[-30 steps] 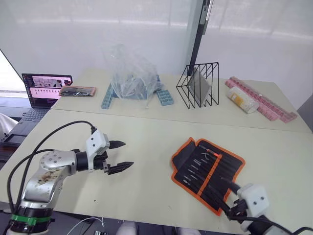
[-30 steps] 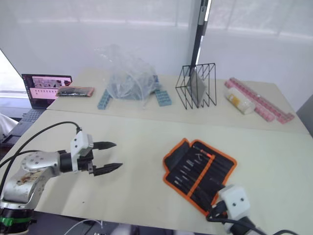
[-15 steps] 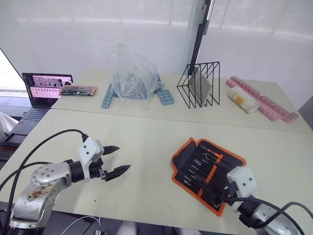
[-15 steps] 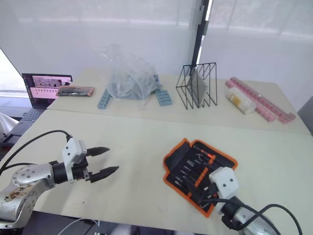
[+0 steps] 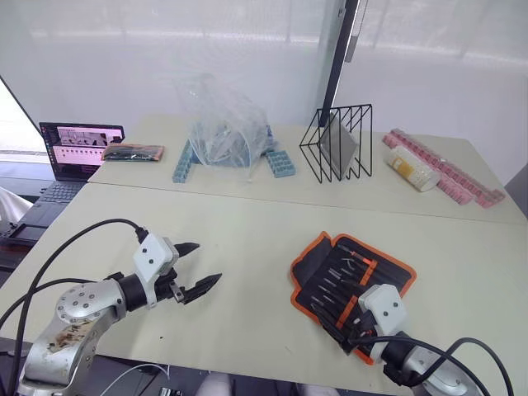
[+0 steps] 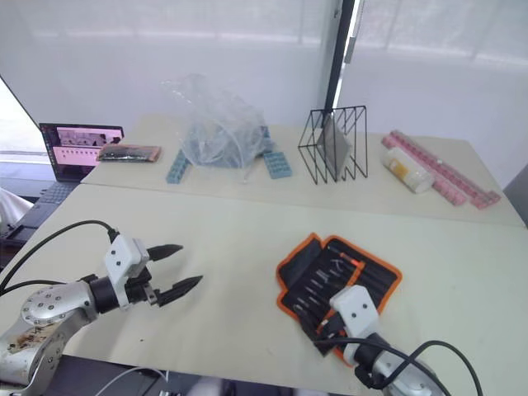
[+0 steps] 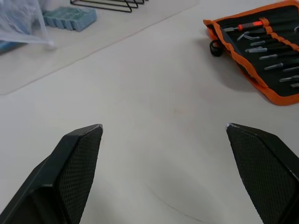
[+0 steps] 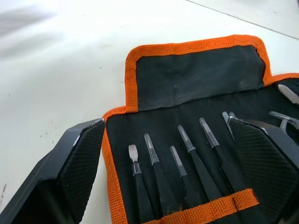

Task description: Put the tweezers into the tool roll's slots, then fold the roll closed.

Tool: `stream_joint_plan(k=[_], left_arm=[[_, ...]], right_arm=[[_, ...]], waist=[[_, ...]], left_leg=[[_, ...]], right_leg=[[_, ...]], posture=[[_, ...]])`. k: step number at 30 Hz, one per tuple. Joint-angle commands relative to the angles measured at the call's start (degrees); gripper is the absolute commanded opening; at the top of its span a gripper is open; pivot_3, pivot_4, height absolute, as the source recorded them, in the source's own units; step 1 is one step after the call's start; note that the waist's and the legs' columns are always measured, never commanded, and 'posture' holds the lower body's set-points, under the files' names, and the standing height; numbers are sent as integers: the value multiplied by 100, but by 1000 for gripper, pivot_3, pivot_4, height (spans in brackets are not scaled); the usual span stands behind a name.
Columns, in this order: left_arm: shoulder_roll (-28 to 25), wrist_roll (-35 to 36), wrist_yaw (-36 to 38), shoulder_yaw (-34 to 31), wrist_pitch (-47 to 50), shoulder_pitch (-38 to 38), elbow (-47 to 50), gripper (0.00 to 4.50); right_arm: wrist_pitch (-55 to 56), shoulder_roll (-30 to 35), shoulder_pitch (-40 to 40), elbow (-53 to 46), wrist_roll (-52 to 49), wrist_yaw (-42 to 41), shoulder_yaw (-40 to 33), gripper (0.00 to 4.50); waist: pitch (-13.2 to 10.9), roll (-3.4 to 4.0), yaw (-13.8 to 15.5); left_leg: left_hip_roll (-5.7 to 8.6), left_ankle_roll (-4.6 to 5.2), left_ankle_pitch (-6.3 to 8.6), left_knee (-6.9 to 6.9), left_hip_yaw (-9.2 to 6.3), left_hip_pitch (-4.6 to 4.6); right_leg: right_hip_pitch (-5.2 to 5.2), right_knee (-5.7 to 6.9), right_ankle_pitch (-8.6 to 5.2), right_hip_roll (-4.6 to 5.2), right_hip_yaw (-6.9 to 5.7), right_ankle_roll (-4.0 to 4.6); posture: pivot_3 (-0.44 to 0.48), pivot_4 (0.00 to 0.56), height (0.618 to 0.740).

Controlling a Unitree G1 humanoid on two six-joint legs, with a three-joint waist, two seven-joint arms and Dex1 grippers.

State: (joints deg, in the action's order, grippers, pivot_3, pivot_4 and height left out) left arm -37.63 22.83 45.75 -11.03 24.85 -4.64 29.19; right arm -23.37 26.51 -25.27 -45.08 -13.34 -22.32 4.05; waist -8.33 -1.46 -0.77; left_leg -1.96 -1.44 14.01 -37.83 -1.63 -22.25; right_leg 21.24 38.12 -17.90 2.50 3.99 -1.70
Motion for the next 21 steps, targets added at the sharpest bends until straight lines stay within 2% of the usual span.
stream_joint_plan(k=[1,10,21], left_arm=[[-44,71,-6,-22,-131,-13,312,4500],[-255,395,142,2,130,257,368,4500],[-371,522,136,121,300,575,255,4500]], right_arm=[[-57,-31,91,-333,173,78,292,4466],[-305,-522,646,26,923,697,1148,4466],[-475,-1286,1115,582,2048,1630,1743,4466]], waist=[[0,0,-3],[-2,-1,-6],[-11,-2,-14]], left_leg=[[-1,0,0,0,-1,0],[0,0,0,0,0,1],[0,0,0,2,0,-6]], right_leg=[[0,0,0,-1,0,0],[2,-1,0,-1,-1,0],[12,-1,0,-2,-1,1]], posture=[[0,150,720],[0,150,720],[0,150,720]])
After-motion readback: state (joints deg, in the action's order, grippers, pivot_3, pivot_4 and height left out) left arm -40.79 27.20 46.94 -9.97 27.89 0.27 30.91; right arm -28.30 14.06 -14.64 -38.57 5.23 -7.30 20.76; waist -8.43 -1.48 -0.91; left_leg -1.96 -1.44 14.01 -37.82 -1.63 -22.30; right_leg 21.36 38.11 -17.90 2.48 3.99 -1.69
